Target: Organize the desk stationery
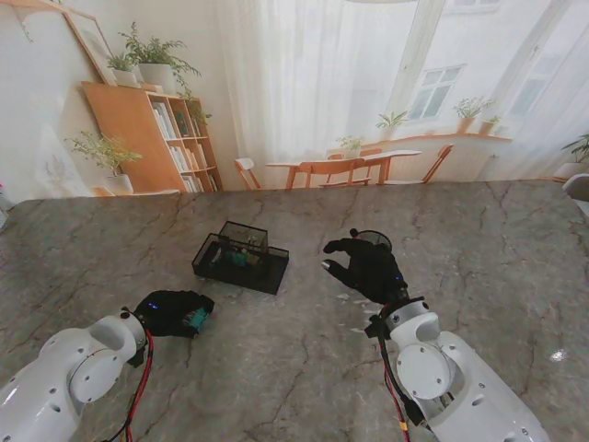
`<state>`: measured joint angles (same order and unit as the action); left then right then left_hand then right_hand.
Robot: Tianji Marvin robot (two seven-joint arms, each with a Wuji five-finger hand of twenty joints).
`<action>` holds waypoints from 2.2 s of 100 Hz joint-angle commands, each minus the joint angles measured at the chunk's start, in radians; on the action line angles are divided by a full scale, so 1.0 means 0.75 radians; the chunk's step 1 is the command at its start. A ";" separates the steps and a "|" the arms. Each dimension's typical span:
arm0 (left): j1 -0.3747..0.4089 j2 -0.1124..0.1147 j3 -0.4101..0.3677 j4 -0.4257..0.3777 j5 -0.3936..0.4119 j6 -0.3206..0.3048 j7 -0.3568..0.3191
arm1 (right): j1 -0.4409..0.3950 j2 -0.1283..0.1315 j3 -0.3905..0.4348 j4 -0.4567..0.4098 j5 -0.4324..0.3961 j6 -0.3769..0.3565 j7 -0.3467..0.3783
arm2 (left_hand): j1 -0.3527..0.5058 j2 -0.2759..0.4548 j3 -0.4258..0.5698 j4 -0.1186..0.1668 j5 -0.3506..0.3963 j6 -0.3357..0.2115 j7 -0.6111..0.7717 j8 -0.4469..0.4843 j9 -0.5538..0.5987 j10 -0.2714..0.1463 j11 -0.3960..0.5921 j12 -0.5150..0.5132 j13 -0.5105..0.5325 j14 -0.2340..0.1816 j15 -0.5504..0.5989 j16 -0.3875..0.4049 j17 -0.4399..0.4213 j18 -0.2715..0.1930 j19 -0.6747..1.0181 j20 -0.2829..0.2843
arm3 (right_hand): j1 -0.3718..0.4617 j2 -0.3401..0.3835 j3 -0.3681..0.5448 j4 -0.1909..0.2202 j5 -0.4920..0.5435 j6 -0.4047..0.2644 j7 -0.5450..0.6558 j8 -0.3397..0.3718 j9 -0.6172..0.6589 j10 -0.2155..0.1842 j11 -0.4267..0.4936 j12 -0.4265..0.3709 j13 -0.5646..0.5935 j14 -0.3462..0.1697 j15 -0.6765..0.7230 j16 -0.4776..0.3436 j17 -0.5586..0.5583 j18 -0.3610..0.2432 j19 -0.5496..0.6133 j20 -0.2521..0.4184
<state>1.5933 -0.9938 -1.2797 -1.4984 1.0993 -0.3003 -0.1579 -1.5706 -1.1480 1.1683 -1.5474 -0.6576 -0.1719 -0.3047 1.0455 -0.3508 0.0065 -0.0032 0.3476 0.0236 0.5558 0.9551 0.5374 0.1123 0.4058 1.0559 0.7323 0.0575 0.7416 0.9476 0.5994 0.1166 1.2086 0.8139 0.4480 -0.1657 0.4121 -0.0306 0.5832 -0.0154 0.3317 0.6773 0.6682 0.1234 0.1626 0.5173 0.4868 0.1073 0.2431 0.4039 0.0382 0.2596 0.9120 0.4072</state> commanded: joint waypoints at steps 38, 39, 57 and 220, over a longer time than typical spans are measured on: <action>0.031 -0.013 0.015 0.114 -0.022 -0.056 0.096 | -0.012 -0.002 0.008 -0.009 -0.003 0.003 0.007 | 0.266 -0.095 0.136 -0.018 0.244 -0.043 0.613 -0.040 0.467 -0.047 0.091 0.105 0.200 -0.017 0.140 0.004 0.198 -0.133 0.102 -0.008 | 0.008 0.052 -0.023 0.012 0.032 0.003 0.010 0.034 0.012 0.003 0.023 0.016 -0.024 -0.015 0.007 0.019 -0.014 -0.020 0.024 0.019; 0.032 -0.014 0.014 0.113 -0.023 -0.057 0.099 | -0.012 -0.002 0.008 -0.009 -0.003 0.003 0.007 | 0.267 -0.097 0.138 -0.017 0.245 -0.042 0.615 -0.042 0.469 -0.045 0.091 0.104 0.201 -0.016 0.139 0.004 0.200 -0.135 0.100 -0.009 | 0.009 0.052 -0.023 0.012 0.033 0.005 0.011 0.034 0.011 0.004 0.022 0.016 -0.024 -0.015 0.007 0.019 -0.014 -0.020 0.024 0.019; 0.047 -0.020 -0.019 0.083 -0.023 -0.094 0.136 | -0.014 -0.002 0.010 -0.011 -0.004 0.003 0.004 | 0.242 -0.123 0.190 -0.018 0.246 -0.028 0.666 -0.099 0.485 -0.035 0.107 0.102 0.220 -0.022 0.138 -0.003 0.230 -0.146 0.077 0.003 | 0.009 0.052 -0.024 0.012 0.032 0.003 0.010 0.034 0.012 0.003 0.022 0.016 -0.024 -0.017 0.007 0.019 -0.013 -0.019 0.024 0.020; -0.523 -0.073 0.131 0.032 -0.374 -0.248 0.046 | -0.026 -0.006 0.026 -0.020 0.003 0.010 -0.013 | 0.215 -0.132 0.228 -0.025 0.238 -0.031 0.681 -0.128 0.485 -0.040 0.114 0.107 0.233 -0.045 0.135 0.011 0.248 -0.166 0.044 0.049 | 0.010 0.052 -0.025 0.012 0.034 0.004 0.011 0.034 0.012 0.004 0.022 0.016 -0.023 -0.016 0.007 0.019 -0.013 -0.020 0.025 0.019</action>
<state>1.2370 -1.0346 -1.1894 -1.5015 0.8212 -0.4911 -0.1245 -1.5869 -1.1500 1.1865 -1.5600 -0.6571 -0.1658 -0.3253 1.1589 -0.4828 0.1342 -0.0017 0.5079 -0.0044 1.0105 0.8344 0.8814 0.1045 0.4725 1.1254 0.9056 0.0536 0.8441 0.9507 0.7661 0.0588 1.2472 0.8137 0.4486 -0.1652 0.4118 -0.0306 0.5834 -0.0147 0.3319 0.6773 0.6682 0.1267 0.1626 0.5174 0.4868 0.1073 0.2435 0.4039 0.0382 0.2596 0.9139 0.4072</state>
